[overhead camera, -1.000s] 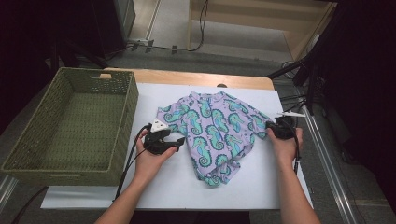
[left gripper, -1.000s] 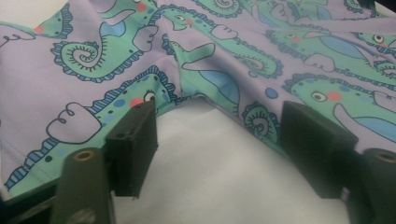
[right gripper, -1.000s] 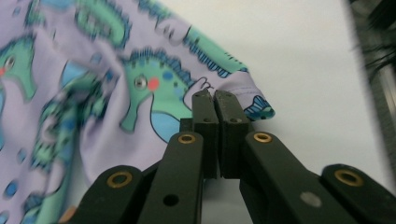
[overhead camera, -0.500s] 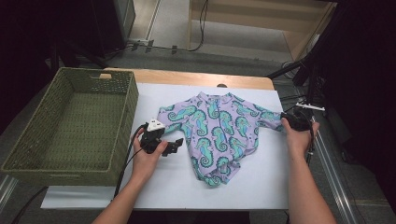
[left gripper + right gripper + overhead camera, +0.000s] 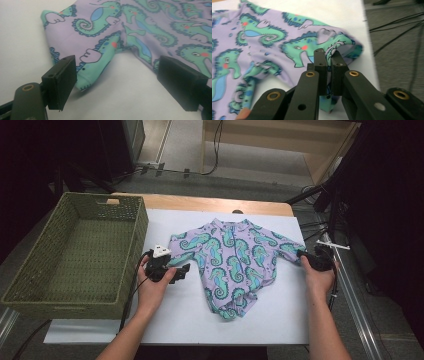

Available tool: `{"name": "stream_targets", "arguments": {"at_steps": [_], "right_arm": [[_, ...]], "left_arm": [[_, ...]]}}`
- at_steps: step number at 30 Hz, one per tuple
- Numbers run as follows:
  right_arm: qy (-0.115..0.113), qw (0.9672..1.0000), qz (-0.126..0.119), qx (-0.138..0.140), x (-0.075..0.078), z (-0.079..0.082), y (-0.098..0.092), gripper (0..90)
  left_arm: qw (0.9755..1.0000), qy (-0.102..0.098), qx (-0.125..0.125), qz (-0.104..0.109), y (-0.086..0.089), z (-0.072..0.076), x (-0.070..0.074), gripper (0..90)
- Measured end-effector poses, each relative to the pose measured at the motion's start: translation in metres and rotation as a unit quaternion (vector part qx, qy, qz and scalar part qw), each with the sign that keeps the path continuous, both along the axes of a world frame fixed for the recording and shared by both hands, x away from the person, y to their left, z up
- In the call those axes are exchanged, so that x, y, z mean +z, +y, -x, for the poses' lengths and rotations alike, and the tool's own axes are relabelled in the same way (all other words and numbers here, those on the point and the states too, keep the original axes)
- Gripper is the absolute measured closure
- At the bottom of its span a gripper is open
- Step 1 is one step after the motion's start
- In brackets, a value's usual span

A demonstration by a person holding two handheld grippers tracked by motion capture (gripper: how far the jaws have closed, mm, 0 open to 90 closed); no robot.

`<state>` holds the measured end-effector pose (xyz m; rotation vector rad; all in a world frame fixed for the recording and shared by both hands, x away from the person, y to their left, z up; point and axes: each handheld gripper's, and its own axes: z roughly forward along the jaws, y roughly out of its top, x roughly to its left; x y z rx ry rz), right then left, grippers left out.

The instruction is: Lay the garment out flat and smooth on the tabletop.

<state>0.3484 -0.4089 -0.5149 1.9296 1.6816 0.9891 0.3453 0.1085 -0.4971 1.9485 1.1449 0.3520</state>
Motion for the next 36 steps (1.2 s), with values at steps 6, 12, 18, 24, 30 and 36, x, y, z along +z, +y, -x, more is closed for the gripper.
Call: {"name": "stream_targets", "arguments": {"at_steps": [6, 12, 18, 24, 30, 36], "right_arm": [[0.013, 0.9997, 0.018, -0.010, -0.005, 0.004, -0.008, 84.7], [0.010, 0.9996, 0.023, -0.011, -0.010, 0.009, -0.005, 84.4], [-0.012, 0.9997, 0.021, 0.002, -0.012, 0.014, -0.005, 84.0], [-0.003, 0.9986, 0.050, 0.014, -0.013, 0.012, 0.002, 84.3], [-0.009, 0.9989, 0.044, 0.014, -0.013, 0.013, 0.001, 84.4], [-0.012, 0.9988, 0.044, 0.016, -0.013, 0.014, 0.000, 84.4]], "left_arm": [[0.9993, -0.005, 0.034, -0.014, -0.004, -0.012, 0.000, 18.8], [0.9963, -0.002, 0.078, -0.035, -0.009, -0.045, -0.001, 27.5], [0.9924, 0.016, 0.110, -0.053, -0.010, -0.061, -0.010, 45.9], [0.9941, 0.017, 0.099, -0.041, -0.017, -0.065, -0.001, 85.0], [0.9991, -0.036, 0.012, 0.019, -0.039, -0.060, 0.038, 73.9], [0.9957, -0.038, 0.004, 0.084, -0.028, -0.057, 0.048, 52.2]]}}
